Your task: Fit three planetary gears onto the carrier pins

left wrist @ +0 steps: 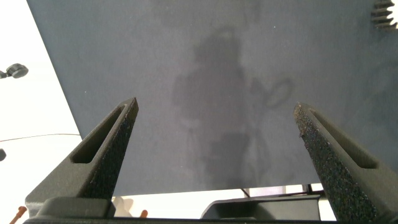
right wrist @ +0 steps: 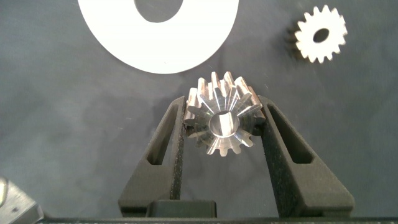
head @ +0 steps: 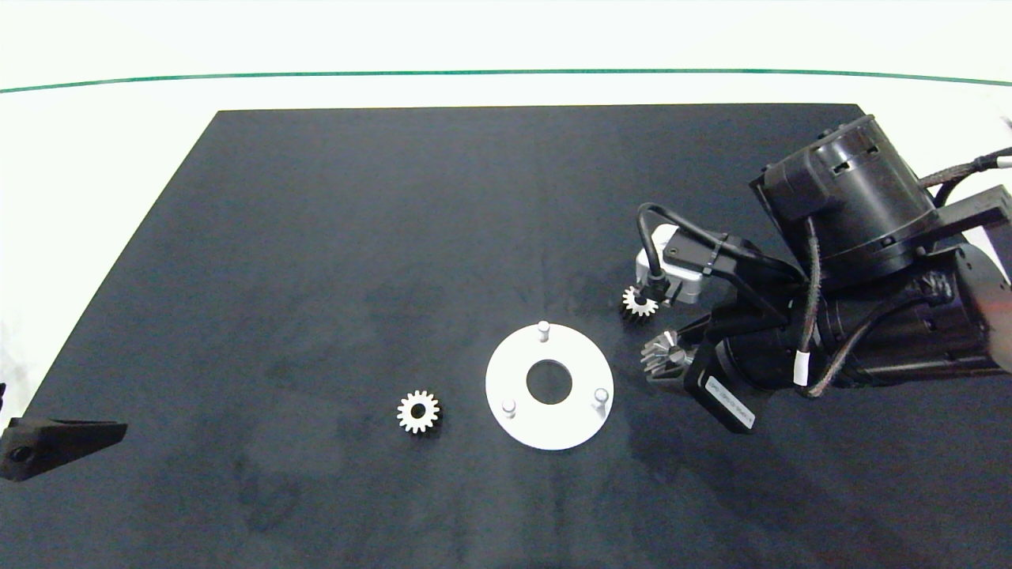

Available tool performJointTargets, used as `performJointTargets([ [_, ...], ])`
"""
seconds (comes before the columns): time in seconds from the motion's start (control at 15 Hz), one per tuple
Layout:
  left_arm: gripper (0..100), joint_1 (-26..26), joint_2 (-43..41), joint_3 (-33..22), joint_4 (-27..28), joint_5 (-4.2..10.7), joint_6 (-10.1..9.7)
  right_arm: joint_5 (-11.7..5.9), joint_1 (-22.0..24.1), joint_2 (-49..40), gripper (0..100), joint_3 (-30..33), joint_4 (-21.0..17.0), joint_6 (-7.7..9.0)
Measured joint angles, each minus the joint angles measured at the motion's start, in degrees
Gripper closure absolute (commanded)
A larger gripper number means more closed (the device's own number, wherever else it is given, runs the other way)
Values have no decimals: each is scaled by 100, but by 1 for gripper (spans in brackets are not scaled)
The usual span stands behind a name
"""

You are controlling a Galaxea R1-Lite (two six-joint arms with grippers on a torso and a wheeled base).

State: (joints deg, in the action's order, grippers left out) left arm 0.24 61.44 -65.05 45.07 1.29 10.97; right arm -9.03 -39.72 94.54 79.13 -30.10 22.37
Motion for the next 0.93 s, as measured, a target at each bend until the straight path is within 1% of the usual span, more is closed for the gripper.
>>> performJointTargets([
  [0.07, 0, 0, -1, -5, -4, 0, 2, 0, -46, 94, 81, 193, -167, -2],
  [0.2, 0, 6, -20, -9, -6, -2, 2, -22, -143, 290, 81, 457, -355, 0],
  [0.33, 0, 28, -37, -20, -4, 0, 2, -24, -247, 457, 81, 573, -490, -7],
  [0.6, 0, 27, -85, -22, -4, -2, 2, -24, -400, 700, 81, 625, -488, -18],
  [0.93, 0, 20, -113, -16, -4, 0, 5, -24, -471, 844, 81, 660, -485, -51],
])
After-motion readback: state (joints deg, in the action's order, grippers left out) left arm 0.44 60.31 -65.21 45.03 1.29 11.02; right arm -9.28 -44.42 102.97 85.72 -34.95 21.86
